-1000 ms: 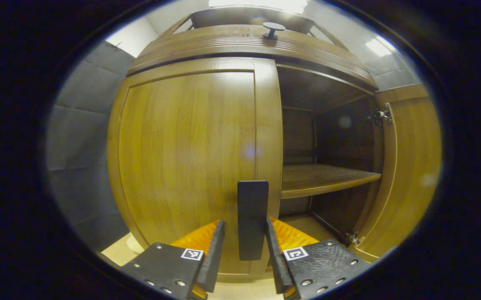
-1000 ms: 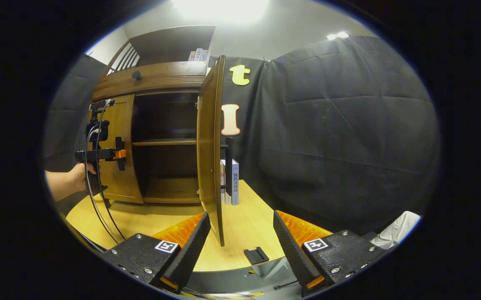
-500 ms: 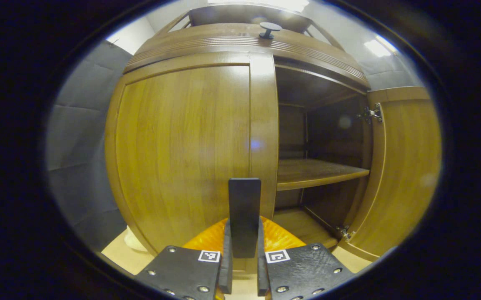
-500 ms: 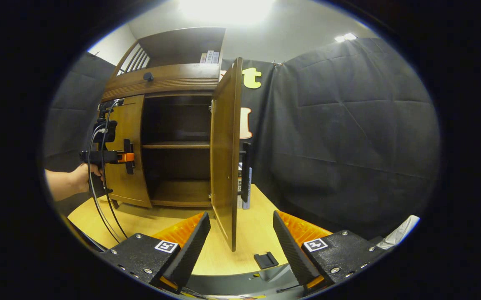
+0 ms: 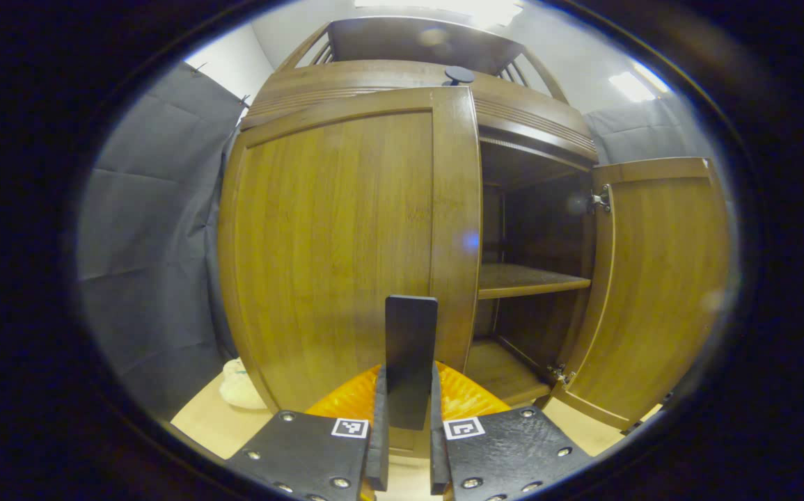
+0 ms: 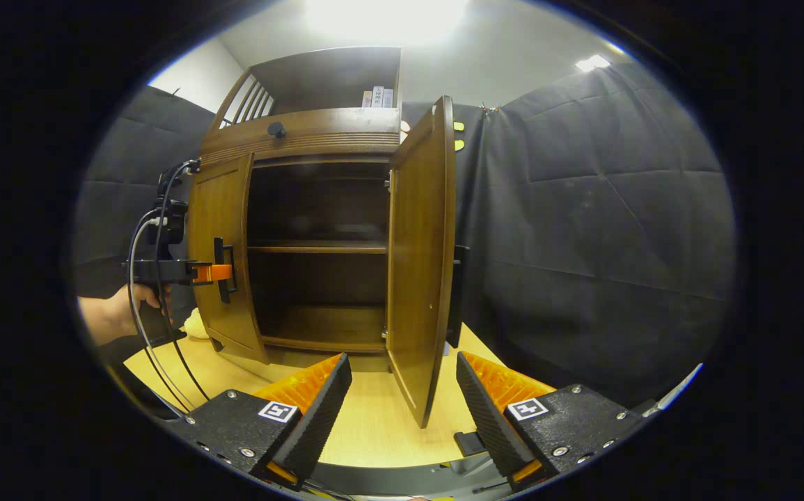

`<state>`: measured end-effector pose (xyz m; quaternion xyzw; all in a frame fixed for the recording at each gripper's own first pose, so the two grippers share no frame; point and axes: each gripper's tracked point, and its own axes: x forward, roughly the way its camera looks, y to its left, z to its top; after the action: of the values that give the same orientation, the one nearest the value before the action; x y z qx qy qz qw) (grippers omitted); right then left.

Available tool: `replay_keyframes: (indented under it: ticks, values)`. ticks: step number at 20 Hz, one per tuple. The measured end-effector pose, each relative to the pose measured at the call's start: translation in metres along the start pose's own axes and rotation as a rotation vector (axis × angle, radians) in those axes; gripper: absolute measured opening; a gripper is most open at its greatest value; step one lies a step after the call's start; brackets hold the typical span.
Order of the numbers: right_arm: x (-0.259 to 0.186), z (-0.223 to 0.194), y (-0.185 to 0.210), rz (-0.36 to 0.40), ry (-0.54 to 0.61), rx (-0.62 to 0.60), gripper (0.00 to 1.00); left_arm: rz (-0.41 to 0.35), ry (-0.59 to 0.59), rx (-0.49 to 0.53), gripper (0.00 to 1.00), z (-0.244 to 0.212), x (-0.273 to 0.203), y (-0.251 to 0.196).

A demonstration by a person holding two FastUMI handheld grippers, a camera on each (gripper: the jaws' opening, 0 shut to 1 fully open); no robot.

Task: Open the right door of the double-door shoe cabinet with the right hand, and open the left door with the left hand.

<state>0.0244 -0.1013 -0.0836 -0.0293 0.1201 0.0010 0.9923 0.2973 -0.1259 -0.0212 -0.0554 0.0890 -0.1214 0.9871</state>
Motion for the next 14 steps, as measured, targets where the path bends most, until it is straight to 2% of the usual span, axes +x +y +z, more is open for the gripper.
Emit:
replay_keyframes:
  ticks: [1,4,14]
  values:
    - [0.002,0.001,0.002,0.009,-0.001,-0.001,0.93,0.000,-0.002,-0.001,0.19,-0.003,-0.008,0.001]
    - [0.008,-0.002,0.006,0.037,0.000,-0.009,0.93,-0.003,0.001,-0.009,0.29,-0.006,-0.028,0.009]
    - [0.028,0.011,0.057,0.131,-0.020,-0.012,0.93,0.022,-0.001,-0.029,0.24,-0.004,-0.094,0.059]
